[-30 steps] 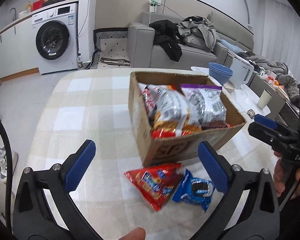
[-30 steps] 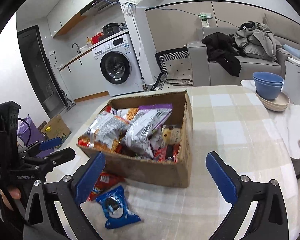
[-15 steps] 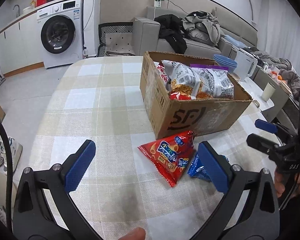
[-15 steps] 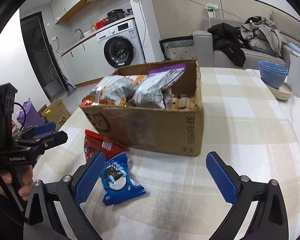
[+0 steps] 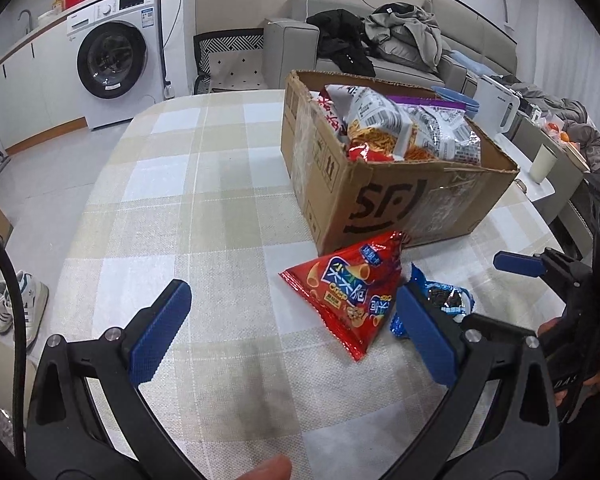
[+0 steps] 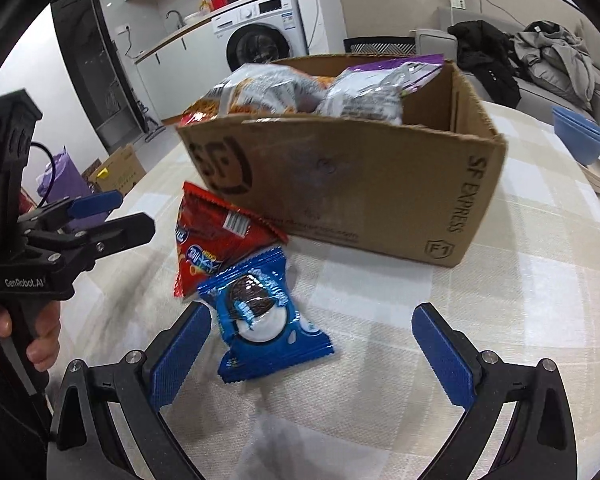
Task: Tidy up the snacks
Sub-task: 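Move both tools back toward the red and blue cookie packs, then grasp the blue cookie pack with right while left grasps the red cookie pack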
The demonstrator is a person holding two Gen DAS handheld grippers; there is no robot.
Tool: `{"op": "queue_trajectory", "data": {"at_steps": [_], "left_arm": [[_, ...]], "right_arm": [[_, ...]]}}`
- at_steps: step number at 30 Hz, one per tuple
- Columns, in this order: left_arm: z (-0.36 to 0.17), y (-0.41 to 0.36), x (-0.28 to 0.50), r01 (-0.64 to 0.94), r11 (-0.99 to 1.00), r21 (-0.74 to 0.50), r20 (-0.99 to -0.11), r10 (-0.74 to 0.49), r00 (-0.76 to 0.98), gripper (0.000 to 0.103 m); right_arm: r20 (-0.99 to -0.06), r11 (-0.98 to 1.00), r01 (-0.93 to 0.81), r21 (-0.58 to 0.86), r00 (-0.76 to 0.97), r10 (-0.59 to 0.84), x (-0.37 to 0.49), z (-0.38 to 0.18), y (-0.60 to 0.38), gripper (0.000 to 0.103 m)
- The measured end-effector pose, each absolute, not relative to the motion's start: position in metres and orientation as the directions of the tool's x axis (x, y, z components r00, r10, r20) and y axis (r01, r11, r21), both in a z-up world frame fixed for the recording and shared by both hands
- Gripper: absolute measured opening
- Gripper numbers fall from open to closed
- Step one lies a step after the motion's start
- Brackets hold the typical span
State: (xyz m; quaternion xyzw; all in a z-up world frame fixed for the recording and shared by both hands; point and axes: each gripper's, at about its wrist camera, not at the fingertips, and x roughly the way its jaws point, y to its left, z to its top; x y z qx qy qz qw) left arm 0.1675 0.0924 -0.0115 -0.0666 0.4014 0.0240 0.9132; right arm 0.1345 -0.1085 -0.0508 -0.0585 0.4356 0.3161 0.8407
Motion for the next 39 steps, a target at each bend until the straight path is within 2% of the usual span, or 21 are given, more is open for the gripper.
{"op": "queue_trajectory", "data": {"at_steps": [4,12,16,18,21,23,32,39], "left_arm": [[-0.019,0.095,0.171,-0.1,0.989,-0.108,-0.744,-0.014,0.668,0.102],[-0.03,0.098,0.178,-0.1,0.988,-0.118,-0.76,-0.025,0.65,0.102],[-0.035,0.097,0.181,-0.079,0.988,-0.132,-0.761,-0.05,0.646,0.102],[-0.037,0.096,0.181,-0.069,0.988,-0.138,-0.76,-0.062,0.647,0.102],[-0.04,0.095,0.183,-0.07,0.989,-0.131,-0.765,-0.056,0.642,0.102],[-0.042,0.094,0.185,-0.069,0.989,-0.13,-0.767,-0.056,0.639,0.102],[-0.051,0.09,0.196,-0.071,0.991,-0.115,-0.775,-0.045,0.63,0.102],[-0.056,0.075,0.212,-0.022,0.996,-0.083,-0.783,-0.051,0.62,0.102]], "right_arm": [[-0.807,0.794,-0.599,0.106,0.414,0.42,0.132,-0.06,-0.092,0.103],[-0.814,0.756,-0.648,0.09,0.389,0.431,0.129,-0.068,-0.069,0.099],[-0.821,0.754,-0.651,0.092,0.378,0.427,0.13,-0.076,-0.059,0.083],[-0.819,0.754,-0.651,0.089,0.383,0.427,0.131,-0.078,-0.059,0.082],[-0.814,0.757,-0.647,0.094,0.388,0.433,0.133,-0.079,-0.058,0.072],[-0.815,0.764,-0.64,0.081,0.399,0.421,0.134,-0.077,-0.06,0.061],[-0.8,0.77,-0.632,0.088,0.416,0.433,0.135,-0.077,-0.075,0.048],[-0.792,0.781,-0.613,0.117,0.417,0.446,0.134,-0.077,-0.099,0.046]]}}
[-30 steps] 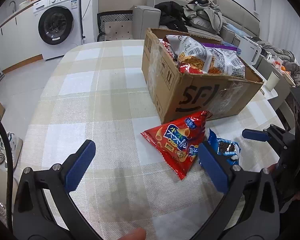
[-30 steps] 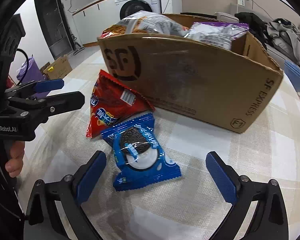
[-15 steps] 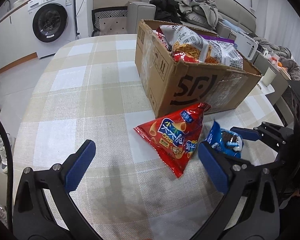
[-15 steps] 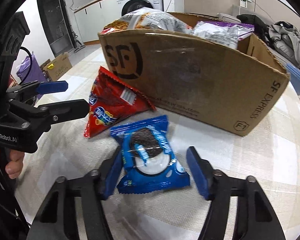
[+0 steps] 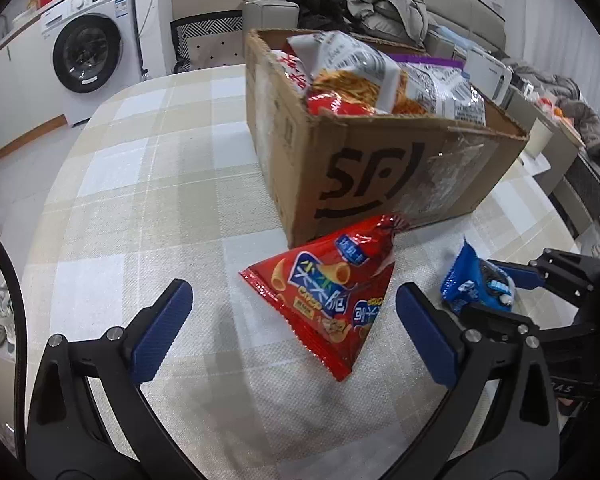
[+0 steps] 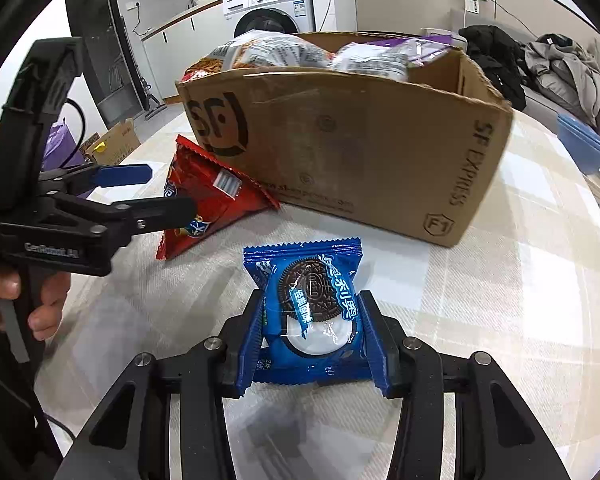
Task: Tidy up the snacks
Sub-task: 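Grasp the blue cookie pack with right while left grasps the red cookie pack, then lift both cookie packs and carry them over the cardboard box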
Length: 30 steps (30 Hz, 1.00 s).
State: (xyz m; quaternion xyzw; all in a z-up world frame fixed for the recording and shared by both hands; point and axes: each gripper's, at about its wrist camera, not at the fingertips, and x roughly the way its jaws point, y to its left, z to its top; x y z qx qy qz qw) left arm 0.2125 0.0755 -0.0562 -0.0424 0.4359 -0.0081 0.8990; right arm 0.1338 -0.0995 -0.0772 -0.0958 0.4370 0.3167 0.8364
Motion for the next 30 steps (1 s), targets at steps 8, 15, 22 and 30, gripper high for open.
{"op": "queue_trajectory", "data": {"at_steps": [8,15,22,30], "left_arm": [[-0.067,0.065,0.235,0.003,0.999,-0.051,-0.804,-0.043,0.593,0.091],[-0.073,0.059,0.245,0.037,0.996,-0.082,-0.805,-0.088,0.587,0.068],[-0.068,0.062,0.24,0.04,0.991,-0.128,-0.789,-0.126,0.602,0.042],[-0.065,0.067,0.22,0.03,0.988,-0.153,-0.772,-0.138,0.62,0.035]], "right_arm": [[-0.781,0.777,-0.616,0.134,0.417,0.465,0.129,-0.078,-0.104,0.046],[-0.781,0.778,-0.613,0.139,0.415,0.467,0.132,-0.079,-0.11,0.046],[-0.78,0.795,-0.594,0.12,0.44,0.446,0.126,-0.077,-0.115,0.046],[-0.774,0.8,-0.586,0.128,0.446,0.45,0.12,-0.075,-0.119,0.046]]}}
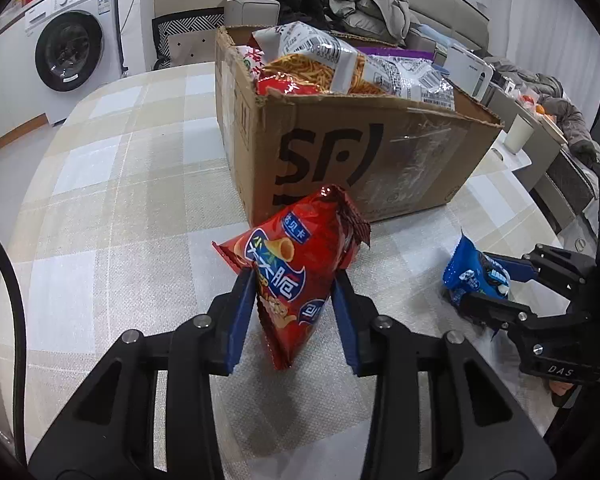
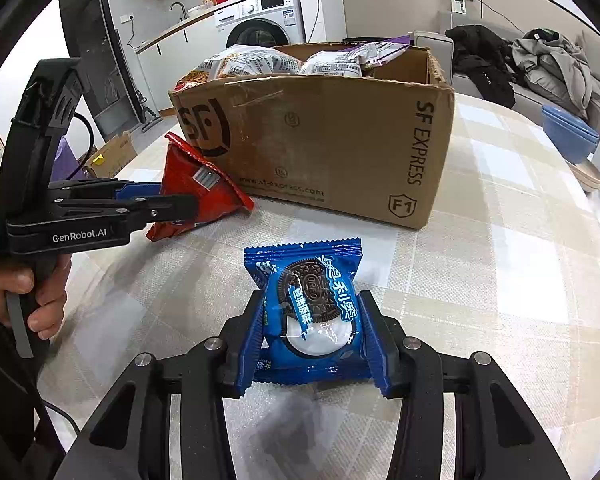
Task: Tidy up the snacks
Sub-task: 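Lift both cookie packs and carry them over the cardboard box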
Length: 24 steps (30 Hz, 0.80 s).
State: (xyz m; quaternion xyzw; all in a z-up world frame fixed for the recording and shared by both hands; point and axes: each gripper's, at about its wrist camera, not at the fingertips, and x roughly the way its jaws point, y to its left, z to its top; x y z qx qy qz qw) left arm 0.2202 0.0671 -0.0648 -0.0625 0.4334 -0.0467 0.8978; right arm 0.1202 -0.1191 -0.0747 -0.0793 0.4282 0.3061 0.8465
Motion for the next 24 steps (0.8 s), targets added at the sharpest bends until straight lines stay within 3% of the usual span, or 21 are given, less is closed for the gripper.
{"op": "queue_trajectory", "data": {"at_steps": [12,24], "left_arm": [[-0.054,0.081,0.182,-0.004,0.981,-0.194,-0.742,-0.144,0.655,0.034],[-0.002,0.082,0.156,-0.002,0.976,-0.216,-0.671,-0.147,0.727,0.034]], "right_arm": [[-0.758,0.808,-0.575,0.127,0.469,0.453,0.115,-0.067,-0.121,0.046],[-0.675,0.788,-0.597,0.151,0.52,0.524,0.103,-0.03,-0.127,0.046]]}}
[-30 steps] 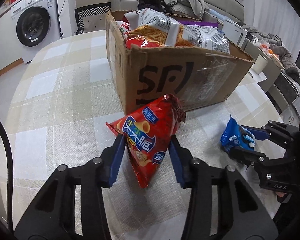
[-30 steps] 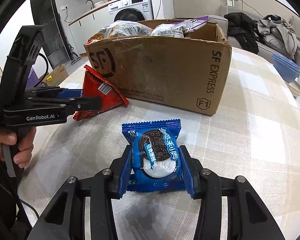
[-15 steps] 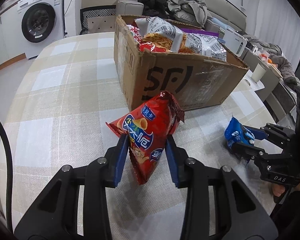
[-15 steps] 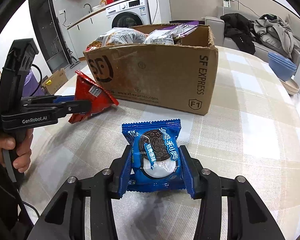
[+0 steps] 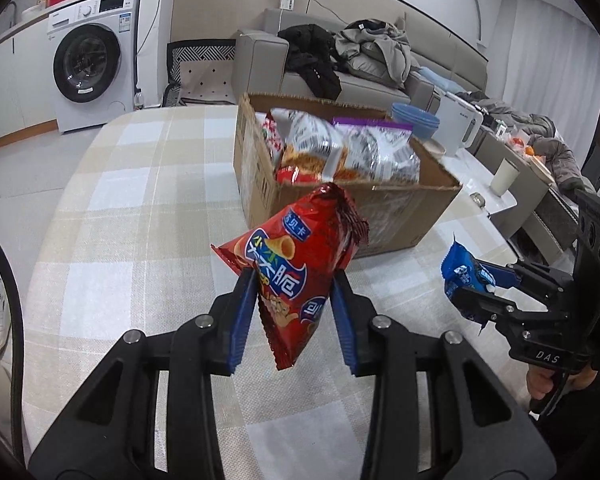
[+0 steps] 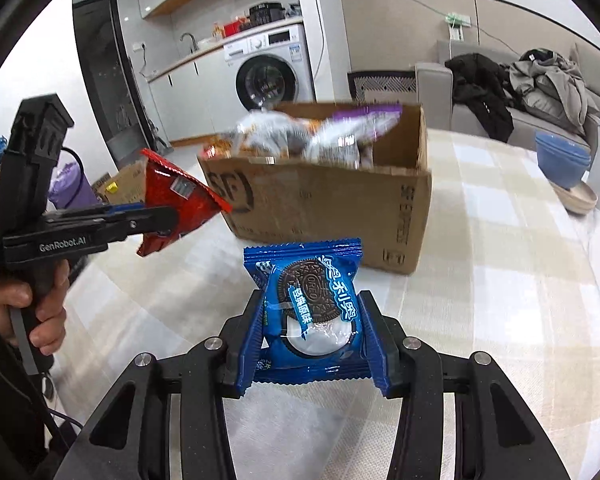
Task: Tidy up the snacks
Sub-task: 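Lift both cookie packs and carry them over the cardboard box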
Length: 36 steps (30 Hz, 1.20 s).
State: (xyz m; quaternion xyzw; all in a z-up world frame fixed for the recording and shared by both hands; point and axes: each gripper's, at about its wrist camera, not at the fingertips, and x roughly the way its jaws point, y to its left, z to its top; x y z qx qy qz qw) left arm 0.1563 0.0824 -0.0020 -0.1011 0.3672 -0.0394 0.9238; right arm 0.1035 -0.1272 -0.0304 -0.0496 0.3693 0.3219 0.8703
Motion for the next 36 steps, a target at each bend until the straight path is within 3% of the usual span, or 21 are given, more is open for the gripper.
{"op": "queue_trajectory", "data": {"at_steps": [16,36], "left_arm": [[0.072,0.076,0.168,0.019,0.976,-0.217,-0.601,-0.149,0.786,0.034],[0.099,0.042,0.267,0.026,0.985,-0.172,-0.626,-0.13,0.769,0.034]], "right_arm": [[-0.513,0.779,-0.579,0.239,0.606,0.608,0.123,0.05,-0.135,0.046],[-0.56,0.807,-0.5,0.313,0.589,0.582,0.178,0.037,-0.118,0.046]]}}
